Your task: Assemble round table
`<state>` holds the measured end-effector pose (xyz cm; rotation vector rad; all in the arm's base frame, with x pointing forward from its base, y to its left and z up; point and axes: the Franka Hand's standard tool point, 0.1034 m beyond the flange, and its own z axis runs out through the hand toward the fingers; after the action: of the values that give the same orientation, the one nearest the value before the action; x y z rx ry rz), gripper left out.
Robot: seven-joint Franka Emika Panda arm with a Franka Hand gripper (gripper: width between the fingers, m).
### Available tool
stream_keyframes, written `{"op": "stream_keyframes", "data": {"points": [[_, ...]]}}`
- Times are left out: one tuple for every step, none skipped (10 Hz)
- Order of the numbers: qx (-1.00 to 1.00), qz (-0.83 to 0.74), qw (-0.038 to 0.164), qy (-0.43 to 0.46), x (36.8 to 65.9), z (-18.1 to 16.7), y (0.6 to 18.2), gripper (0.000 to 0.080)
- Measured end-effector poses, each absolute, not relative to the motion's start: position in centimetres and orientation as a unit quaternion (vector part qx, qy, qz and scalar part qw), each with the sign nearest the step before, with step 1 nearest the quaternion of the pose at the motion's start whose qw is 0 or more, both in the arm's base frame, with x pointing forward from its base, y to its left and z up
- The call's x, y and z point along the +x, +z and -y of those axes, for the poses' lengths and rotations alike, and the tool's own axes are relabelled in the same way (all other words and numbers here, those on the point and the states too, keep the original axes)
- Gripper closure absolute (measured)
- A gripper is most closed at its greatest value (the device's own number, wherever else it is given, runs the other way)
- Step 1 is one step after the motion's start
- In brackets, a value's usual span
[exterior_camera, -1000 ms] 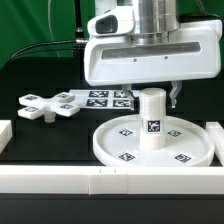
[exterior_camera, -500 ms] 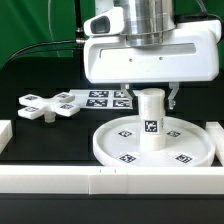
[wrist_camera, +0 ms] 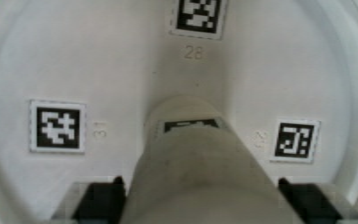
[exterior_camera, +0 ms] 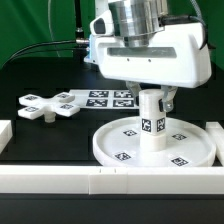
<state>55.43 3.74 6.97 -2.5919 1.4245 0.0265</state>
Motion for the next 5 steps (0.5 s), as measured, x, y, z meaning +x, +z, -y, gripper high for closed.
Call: {"op": "stream_keyframes", "data": {"points": [[-0.854,-0.512,0.091,0.013,55.43,-3.87,6.98,0.039],[-0.836,-0.54,0.093,0.017,55.45,-3.91,6.98,0.039],[-0.826,-0.555,0.096,0.019,55.46,-3.94,6.98,0.039],[-0.826,-0.555,0.096,0.019,55.45,-3.95,6.97,0.039],[-0.835,-0.541,0.097,0.018,55.44,-4.01,6.94,0.0231]]}}
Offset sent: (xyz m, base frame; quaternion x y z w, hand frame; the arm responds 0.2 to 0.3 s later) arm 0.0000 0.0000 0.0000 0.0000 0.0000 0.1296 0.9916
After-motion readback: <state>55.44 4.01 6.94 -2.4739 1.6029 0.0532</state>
